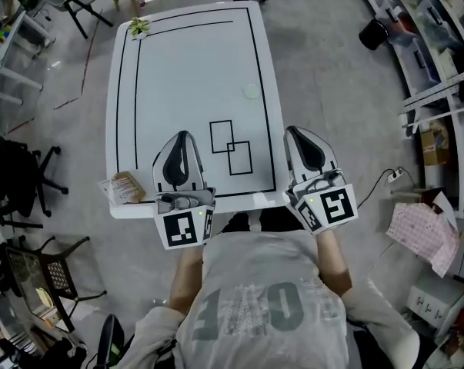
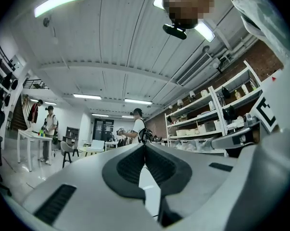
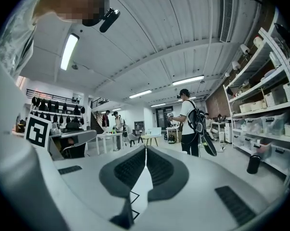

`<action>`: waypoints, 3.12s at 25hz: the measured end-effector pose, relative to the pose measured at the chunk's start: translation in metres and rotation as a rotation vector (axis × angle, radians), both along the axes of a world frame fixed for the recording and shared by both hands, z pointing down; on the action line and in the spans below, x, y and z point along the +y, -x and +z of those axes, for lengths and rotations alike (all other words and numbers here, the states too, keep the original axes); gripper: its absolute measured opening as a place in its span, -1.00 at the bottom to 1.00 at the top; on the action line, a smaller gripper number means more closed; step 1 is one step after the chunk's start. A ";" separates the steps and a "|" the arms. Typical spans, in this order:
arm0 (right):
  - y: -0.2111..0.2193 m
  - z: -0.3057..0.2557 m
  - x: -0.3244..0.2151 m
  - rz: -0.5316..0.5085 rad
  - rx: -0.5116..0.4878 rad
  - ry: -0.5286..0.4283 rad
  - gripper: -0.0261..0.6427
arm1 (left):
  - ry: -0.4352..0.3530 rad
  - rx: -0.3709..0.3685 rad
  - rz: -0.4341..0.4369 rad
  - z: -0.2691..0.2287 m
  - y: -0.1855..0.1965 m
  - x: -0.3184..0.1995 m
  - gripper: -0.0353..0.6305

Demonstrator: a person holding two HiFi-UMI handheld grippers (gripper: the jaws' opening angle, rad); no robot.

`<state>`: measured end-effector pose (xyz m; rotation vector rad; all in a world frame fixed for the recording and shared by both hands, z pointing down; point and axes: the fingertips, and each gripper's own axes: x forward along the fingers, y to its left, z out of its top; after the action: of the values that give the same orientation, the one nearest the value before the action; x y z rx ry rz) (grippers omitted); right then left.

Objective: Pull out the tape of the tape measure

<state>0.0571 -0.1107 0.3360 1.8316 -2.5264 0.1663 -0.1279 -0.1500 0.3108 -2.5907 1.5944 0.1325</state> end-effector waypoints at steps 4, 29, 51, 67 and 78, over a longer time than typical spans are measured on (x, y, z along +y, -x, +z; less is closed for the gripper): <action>-0.006 0.002 -0.016 -0.022 -0.004 0.002 -0.83 | 0.008 0.004 -0.011 0.008 -0.009 -0.005 -0.81; -0.045 0.018 -0.031 -0.075 -0.046 0.033 -0.83 | 0.049 -0.029 0.091 0.022 -0.067 -0.044 -0.40; -0.111 0.062 -0.044 0.028 -0.055 0.162 -0.83 | 0.575 -0.425 0.477 0.246 -0.200 -0.145 0.06; -0.117 0.069 -0.056 -0.002 -0.057 0.183 -0.83 | 0.646 -0.599 0.472 0.267 -0.204 -0.146 0.02; -0.110 0.066 -0.056 -0.014 -0.059 0.180 -0.83 | 0.646 -0.628 0.510 0.268 -0.202 -0.143 -0.19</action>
<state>0.1674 -0.1672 0.4024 1.7666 -2.4681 0.4390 0.0743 -0.2933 0.5783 -2.9490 0.8121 -1.2111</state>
